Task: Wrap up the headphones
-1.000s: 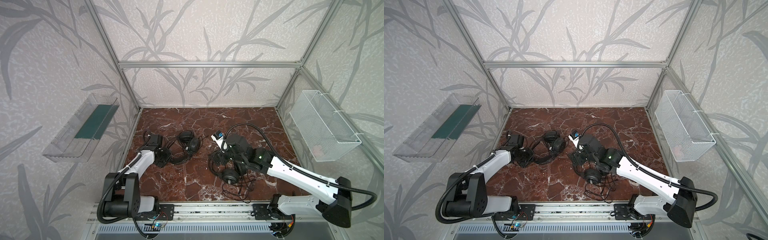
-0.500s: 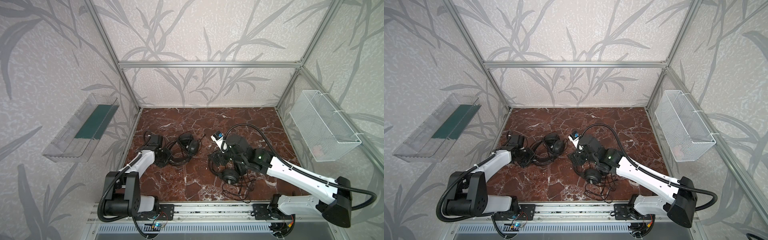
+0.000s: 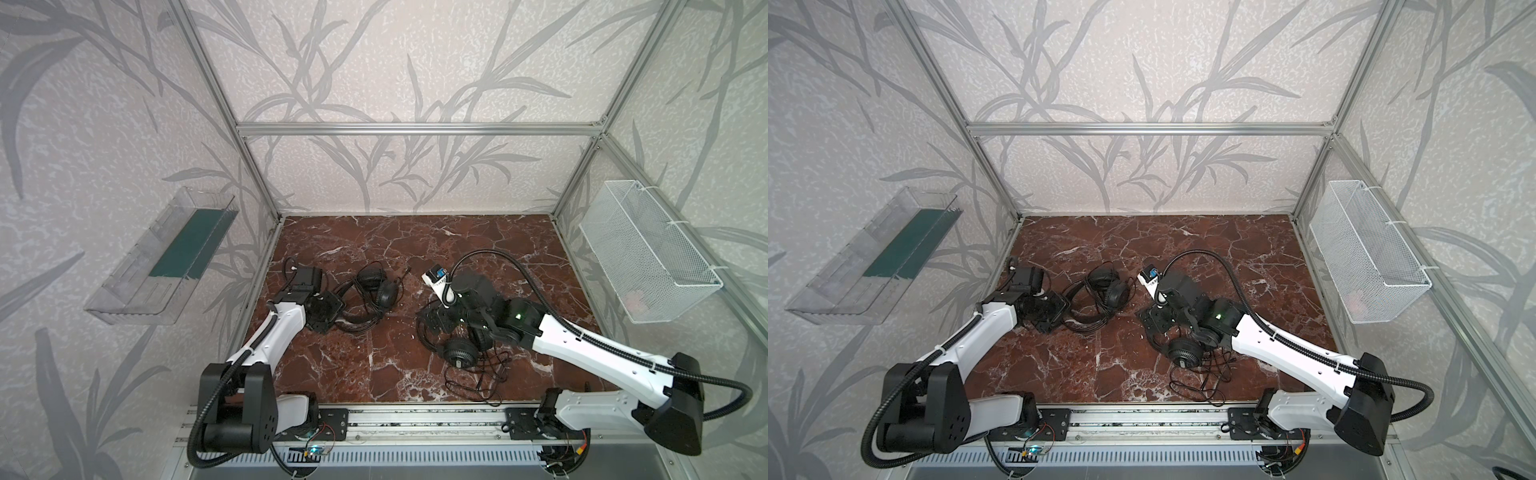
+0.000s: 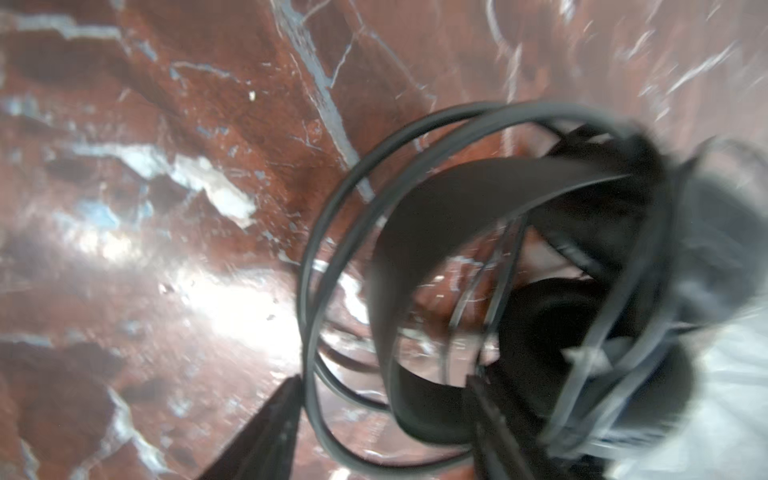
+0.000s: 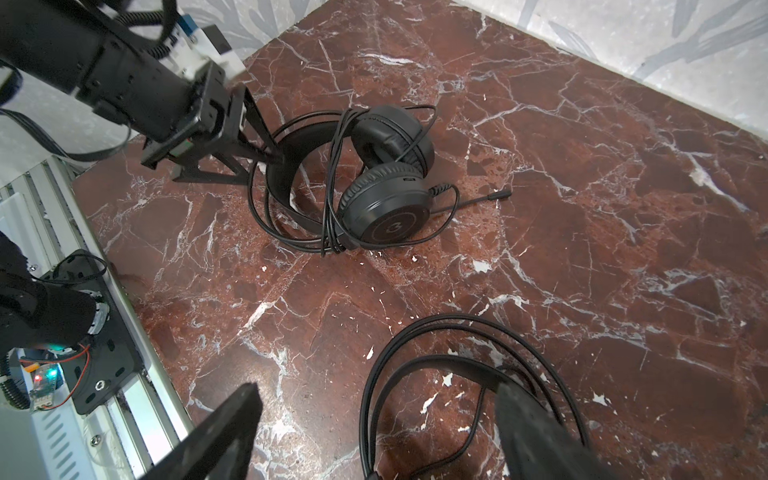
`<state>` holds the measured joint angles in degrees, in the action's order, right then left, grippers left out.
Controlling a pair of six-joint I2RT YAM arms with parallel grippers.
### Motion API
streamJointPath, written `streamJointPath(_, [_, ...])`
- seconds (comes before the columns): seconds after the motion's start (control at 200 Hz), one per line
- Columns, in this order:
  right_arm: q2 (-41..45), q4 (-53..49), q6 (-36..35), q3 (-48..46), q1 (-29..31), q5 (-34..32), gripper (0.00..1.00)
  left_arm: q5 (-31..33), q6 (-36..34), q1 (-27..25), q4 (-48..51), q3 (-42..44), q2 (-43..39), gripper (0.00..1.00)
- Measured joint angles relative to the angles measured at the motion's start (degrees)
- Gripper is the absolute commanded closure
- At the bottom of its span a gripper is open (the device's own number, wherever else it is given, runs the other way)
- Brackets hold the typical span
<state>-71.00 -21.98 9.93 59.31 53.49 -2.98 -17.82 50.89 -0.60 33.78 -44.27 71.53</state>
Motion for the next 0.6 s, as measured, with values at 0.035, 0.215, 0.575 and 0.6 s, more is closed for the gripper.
streamJointPath(0.035, [0.17, 0.0, 0.11, -0.28, 0.0, 0.0, 0.08, 0.35, 0.04, 0.0, 0.85, -0.81, -1.14, 0.15])
streamJointPath(0.215, [2.89, -0.48, 1.11, -0.94, -0.15, -1.05, 0.01, 4.13, -0.24, 0.39, 5.38, -3.56, -9.53, 0.01])
streamJointPath(0.575, [16.96, -4.85, 7.89, -10.4, -10.64, -1.77, 0.01, 1.66, -8.46, 0.92, 14.4, -4.76, -25.9, 0.01])
streamJointPath(0.6, [17.86, -5.33, 8.63, -11.32, -11.91, -1.31, 0.01, 0.85, -9.11, 0.92, 14.62, -4.76, -26.25, 0.01])
